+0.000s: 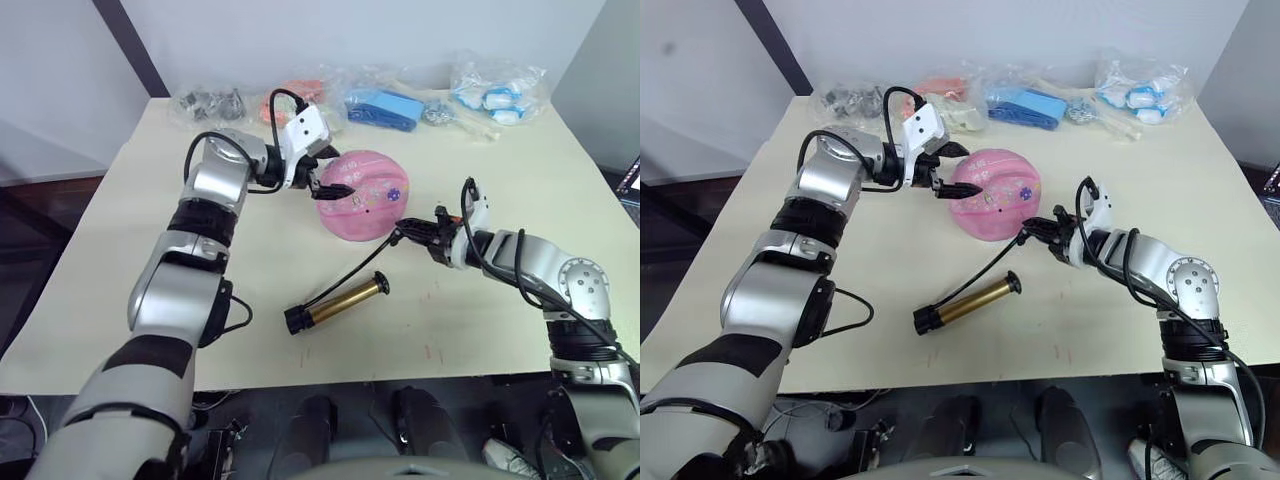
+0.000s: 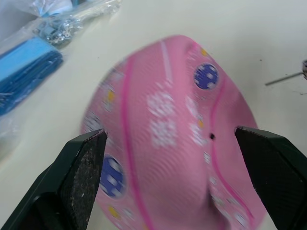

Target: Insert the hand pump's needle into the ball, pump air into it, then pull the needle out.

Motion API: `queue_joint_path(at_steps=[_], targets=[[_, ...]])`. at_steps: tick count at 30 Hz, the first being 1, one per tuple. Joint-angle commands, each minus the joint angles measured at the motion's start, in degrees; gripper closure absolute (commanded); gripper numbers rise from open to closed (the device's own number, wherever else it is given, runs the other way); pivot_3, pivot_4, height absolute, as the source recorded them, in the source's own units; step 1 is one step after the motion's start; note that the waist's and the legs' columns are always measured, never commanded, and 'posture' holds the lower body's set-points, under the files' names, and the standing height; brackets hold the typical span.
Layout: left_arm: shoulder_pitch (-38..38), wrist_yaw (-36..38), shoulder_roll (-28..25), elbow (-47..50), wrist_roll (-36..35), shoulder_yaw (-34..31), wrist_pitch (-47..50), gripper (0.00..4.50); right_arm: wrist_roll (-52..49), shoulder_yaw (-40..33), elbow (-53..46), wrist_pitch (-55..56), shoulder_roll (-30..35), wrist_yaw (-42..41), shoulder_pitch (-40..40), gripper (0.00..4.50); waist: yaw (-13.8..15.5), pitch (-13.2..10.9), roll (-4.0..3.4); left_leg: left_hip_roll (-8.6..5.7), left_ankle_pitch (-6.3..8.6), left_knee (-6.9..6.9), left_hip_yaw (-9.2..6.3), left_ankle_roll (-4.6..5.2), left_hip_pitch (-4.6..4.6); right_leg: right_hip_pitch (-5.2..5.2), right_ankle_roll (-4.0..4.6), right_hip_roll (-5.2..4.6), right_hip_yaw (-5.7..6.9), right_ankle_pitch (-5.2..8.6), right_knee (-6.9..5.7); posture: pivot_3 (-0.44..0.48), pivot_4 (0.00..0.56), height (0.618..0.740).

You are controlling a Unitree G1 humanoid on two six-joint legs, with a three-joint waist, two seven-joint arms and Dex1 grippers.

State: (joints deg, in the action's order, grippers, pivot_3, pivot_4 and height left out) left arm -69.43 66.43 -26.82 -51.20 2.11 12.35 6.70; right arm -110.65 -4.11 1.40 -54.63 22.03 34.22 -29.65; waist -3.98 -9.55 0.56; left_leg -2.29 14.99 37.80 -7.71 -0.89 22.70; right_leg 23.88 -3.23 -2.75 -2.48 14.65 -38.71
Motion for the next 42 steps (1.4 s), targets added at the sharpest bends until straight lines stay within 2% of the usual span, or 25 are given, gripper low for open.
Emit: queue_joint_path(at_steps=[1,5,6,8,10,11,12,13,15,17,26,42], targets=[[-1.46,-1.3,0.07,-0.65,1.38,0.16,-2.37,0.0,0.21,-0.04,0.07,0.52,-0.64,-0.82,-0.95,4.19,0.0,0.0,0.0,0.0,0.0,0.04,0.0,0.0,-0.01,0.0,0.0,0.0,-0.01,0.0,-0.05,0.0,0.15,0.74],[-0.17,-2.77,0.73,-1.0,3.15,0.81,-4.81,0.0,2.23,-0.11,2.12,0.81,-1.97,-1.09,-2.01,4.19,0.01,0.0,0.0,0.0,0.0,0.22,-0.01,0.0,-0.01,0.0,0.0,0.03,-0.01,0.0,-0.19,0.0,0.15,0.74],[0.18,-3.18,0.73,-0.99,3.68,1.08,-5.62,0.24,2.73,-0.12,2.5,0.83,-2.39,-1.09,-2.32,4.19,0.01,0.0,0.0,0.0,0.0,0.26,-0.01,0.0,-0.01,0.0,0.0,0.03,-0.02,0.0,-0.21,0.0,0.15,0.74],[0.54,-3.91,0.65,-1.33,4.5,1.33,-6.63,0.85,3.57,-0.2,3.03,0.82,-3.28,-1.09,-2.89,4.19,0.03,0.0,0.0,-0.01,0.0,0.33,-0.01,0.0,-0.01,-0.01,0.0,0.03,-0.03,0.0,-0.25,0.0,0.15,0.74],[1.05,-4.51,0.11,-1.81,5.83,2.06,-8.91,1.64,4.42,-0.22,3.46,0.97,-4.26,-1.09,-3.46,4.19,0.02,0.0,-0.01,-0.01,0.0,0.34,-0.01,0.0,0.0,-0.01,0.0,0.03,-0.03,0.0,-0.24,0.0,0.15,0.74],[1.24,-4.44,0.0,-1.98,6.04,2.08,-9.51,2.11,4.76,-0.24,3.6,1.01,-4.68,-1.1,-3.66,4.19,-0.01,0.0,-0.01,-0.01,0.0,0.34,-0.01,0.0,0.0,-0.01,0.0,0.03,-0.03,0.0,-0.24,0.0,0.15,0.74],[1.3,-4.29,0.09,-2.19,5.92,1.83,-9.31,2.76,5.12,-0.31,3.72,1.06,-5.18,-1.15,-3.85,4.19,0.0,0.0,-0.01,-0.01,0.0,0.33,-0.02,0.0,0.0,0.0,0.0,0.03,-0.03,0.0,-0.24,0.0,0.15,0.74],[1.36,-4.19,0.17,-2.32,5.87,1.6,-9.23,3.02,5.45,-0.36,3.81,1.08,-5.6,-1.16,-4.0,4.19,0.01,0.0,-0.01,-0.01,0.0,0.33,-0.02,0.0,0.01,0.0,0.0,0.03,-0.03,0.0,-0.24,0.0,0.15,0.74],[1.43,-3.95,0.42,-2.59,5.51,1.09,-8.63,3.95,6.14,-0.31,3.9,1.05,-6.43,-1.3,-4.36,4.19,-0.02,0.0,-0.01,-0.01,0.0,0.33,-0.01,0.0,0.01,0.0,0.0,0.03,-0.03,0.0,-0.22,0.0,0.15,0.74],[1.41,-3.77,0.62,-2.66,5.1,0.67,-7.82,4.46,6.48,-0.36,3.89,0.96,-7.1,-1.33,-4.73,4.19,-0.05,0.0,-0.01,-0.01,0.0,0.34,-0.01,0.0,0.01,0.0,0.0,0.03,-0.03,0.0,-0.23,0.0,0.15,0.74],[1.34,-3.55,1.18,-2.22,3.99,-0.25,-6.03,4.5,8.49,-1.25,6.39,1.65,-10.7,-0.09,-7.0,4.19,-0.1,0.0,-0.01,-0.02,0.0,0.36,-0.03,0.0,0.0,0.0,0.0,0.04,-0.02,-0.01,-0.28,0.0,0.15,0.74],[2.31,-3.74,1.37,-0.9,3.77,-0.69,-7.07,4.5,9.66,-2.7,8.29,-0.36,-11.99,2.32,-6.94,4.19,-0.1,0.0,-0.01,-0.02,0.0,0.37,-0.03,0.0,0.0,0.0,0.0,0.04,-0.02,-0.01,-0.28,0.0,0.15,0.74]])
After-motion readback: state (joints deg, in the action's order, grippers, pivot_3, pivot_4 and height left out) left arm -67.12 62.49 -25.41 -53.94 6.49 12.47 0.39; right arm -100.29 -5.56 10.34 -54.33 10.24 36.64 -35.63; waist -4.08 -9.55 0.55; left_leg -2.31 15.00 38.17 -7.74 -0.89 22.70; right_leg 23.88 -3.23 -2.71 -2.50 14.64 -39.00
